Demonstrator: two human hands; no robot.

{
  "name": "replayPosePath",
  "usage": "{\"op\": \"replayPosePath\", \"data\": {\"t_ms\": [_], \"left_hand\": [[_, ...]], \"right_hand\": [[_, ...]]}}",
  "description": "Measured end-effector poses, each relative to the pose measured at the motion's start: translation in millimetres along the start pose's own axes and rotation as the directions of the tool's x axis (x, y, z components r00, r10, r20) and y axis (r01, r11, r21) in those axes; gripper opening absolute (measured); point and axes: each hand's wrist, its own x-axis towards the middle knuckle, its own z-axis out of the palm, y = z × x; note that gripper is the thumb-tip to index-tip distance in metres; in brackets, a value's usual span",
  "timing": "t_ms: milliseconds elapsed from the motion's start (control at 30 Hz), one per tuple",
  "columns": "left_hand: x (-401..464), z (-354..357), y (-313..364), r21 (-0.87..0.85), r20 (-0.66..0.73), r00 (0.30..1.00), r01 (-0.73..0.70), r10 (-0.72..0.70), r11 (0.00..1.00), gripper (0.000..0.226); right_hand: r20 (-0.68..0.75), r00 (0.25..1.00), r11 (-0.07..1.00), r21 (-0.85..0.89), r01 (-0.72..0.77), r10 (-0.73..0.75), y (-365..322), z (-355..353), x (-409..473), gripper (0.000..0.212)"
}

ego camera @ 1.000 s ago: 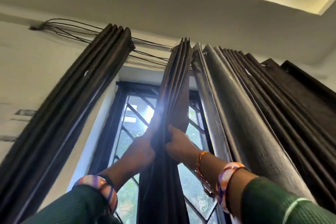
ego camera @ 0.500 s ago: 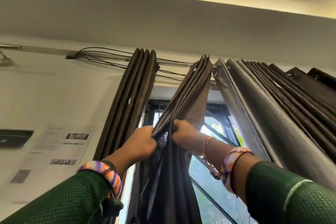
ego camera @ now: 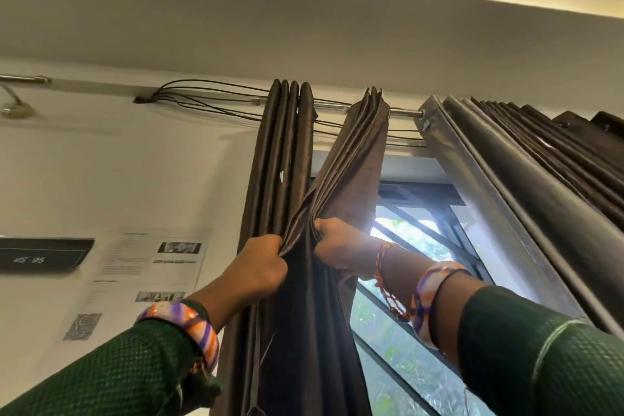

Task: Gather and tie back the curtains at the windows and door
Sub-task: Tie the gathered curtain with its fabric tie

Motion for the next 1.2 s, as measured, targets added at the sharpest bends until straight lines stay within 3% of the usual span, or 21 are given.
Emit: {"op": "replayPosePath", "data": {"t_ms": [167, 400, 567, 700, 800, 900, 1000, 1067, 1200], "left_hand": [[-2, -10, -28, -0.026, 0.014, 1.000, 0.013, -0.013, 1.000, 0.016], [-13, -7, -31, -0.024, 0.085, 0.996, -0.001, 0.003, 1.000, 0.024], [-24, 15, -9, -0.015, 0.154, 0.987, -0.042, 0.043, 0.999, 0.019], [-31, 45, 19, 0.002, 0.220, 0.972, -0.088, 0.086, 0.996, 0.021], [-37, 73, 44, -0.009, 0.252, 0.962, -0.103, 0.102, 0.995, 0.016], [-44, 100, 69, 0.134, 0.183, 0.980, -0.102, 0.077, 0.986, 0.032], [-53, 124, 87, 0.221, 0.094, 0.992, -0.104, 0.085, 0.970, 0.049], [-63, 141, 100, 0.221, 0.064, 0.994, -0.105, 0.093, 0.970, 0.052], [-90, 162, 118, 0.313, 0.066, 0.995, -0.086, 0.069, 0.946, 0.049]], "right_hand": [[0.034, 0.999, 1.000, 0.003, -0.016, 0.015, -14, 23, 5, 0.049], [0.057, 0.997, 0.998, 0.022, -0.051, 0.050, -13, 41, 4, 0.055], [0.040, 0.991, 0.991, 0.040, -0.129, 0.127, 11, 32, -8, 0.052], [0.055, 0.984, 0.986, -0.009, -0.169, 0.170, 46, 19, -15, 0.030], [0.040, 0.982, 0.976, -0.122, -0.179, 0.185, 74, -3, -24, 0.028], [-0.010, 0.989, 0.962, -0.228, -0.147, 0.149, 105, -24, -26, 0.035], [-0.131, 0.988, 0.929, -0.349, -0.125, 0.083, 141, -35, -26, 0.072], [-0.161, 0.987, 0.902, -0.427, -0.067, -0.003, 161, -40, -41, 0.084], [-0.101, 0.981, 0.780, -0.622, 0.070, -0.168, 184, -39, -93, 0.077]]}}
